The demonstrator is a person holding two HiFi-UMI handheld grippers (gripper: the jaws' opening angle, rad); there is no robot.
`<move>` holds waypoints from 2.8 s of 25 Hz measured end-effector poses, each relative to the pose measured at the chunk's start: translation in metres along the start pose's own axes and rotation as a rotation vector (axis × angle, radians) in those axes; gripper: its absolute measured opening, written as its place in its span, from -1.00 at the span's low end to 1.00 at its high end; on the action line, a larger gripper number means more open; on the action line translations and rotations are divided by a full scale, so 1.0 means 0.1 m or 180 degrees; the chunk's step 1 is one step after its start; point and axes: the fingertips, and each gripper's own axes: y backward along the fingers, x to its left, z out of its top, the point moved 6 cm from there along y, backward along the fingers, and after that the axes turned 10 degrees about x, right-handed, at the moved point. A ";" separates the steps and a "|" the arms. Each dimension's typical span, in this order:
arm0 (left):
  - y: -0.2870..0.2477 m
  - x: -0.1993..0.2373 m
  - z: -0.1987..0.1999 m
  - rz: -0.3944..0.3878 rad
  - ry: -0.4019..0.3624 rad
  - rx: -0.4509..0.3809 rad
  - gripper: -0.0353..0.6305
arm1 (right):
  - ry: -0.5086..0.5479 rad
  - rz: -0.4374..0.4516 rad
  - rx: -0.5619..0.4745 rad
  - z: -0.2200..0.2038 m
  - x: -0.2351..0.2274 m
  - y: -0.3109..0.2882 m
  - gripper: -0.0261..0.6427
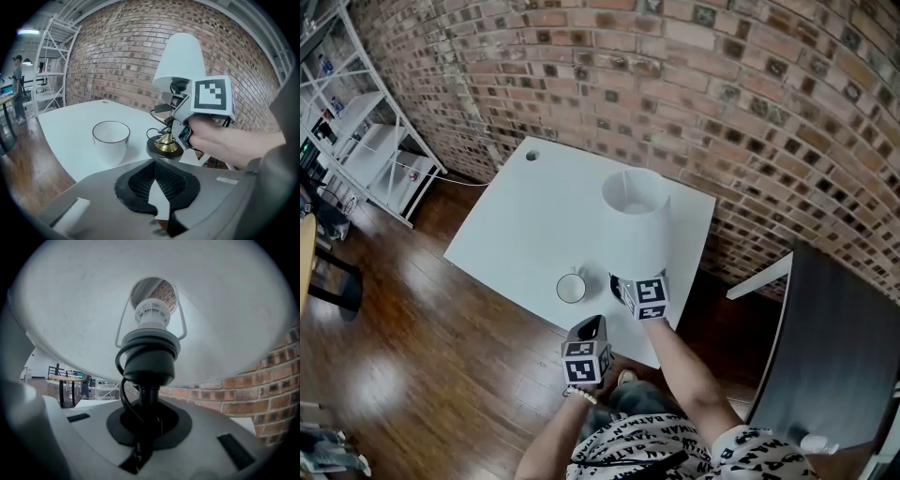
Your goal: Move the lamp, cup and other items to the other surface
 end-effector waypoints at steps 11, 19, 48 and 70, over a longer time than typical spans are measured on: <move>0.08 -0.13 -0.18 -0.0120 -0.0107 0.0053 -0.89 | -0.0043 -0.0515 -0.0069 -0.29 0.12 0.28 -0.60; 0.15 0.00 -0.24 -0.0118 -0.0077 0.0039 -0.89 | -0.0237 -0.0520 0.0368 -0.58 0.09 0.34 -0.06; 0.77 -0.53 -0.35 -0.1103 -0.1007 0.0082 -0.89 | -0.1449 -0.1063 0.1787 -0.78 0.74 2.79 0.11; 0.83 -3.58 -1.55 -0.2137 -0.2002 0.0414 -0.89 | -0.1913 -0.2580 0.1360 -1.15 -0.65 6.02 0.24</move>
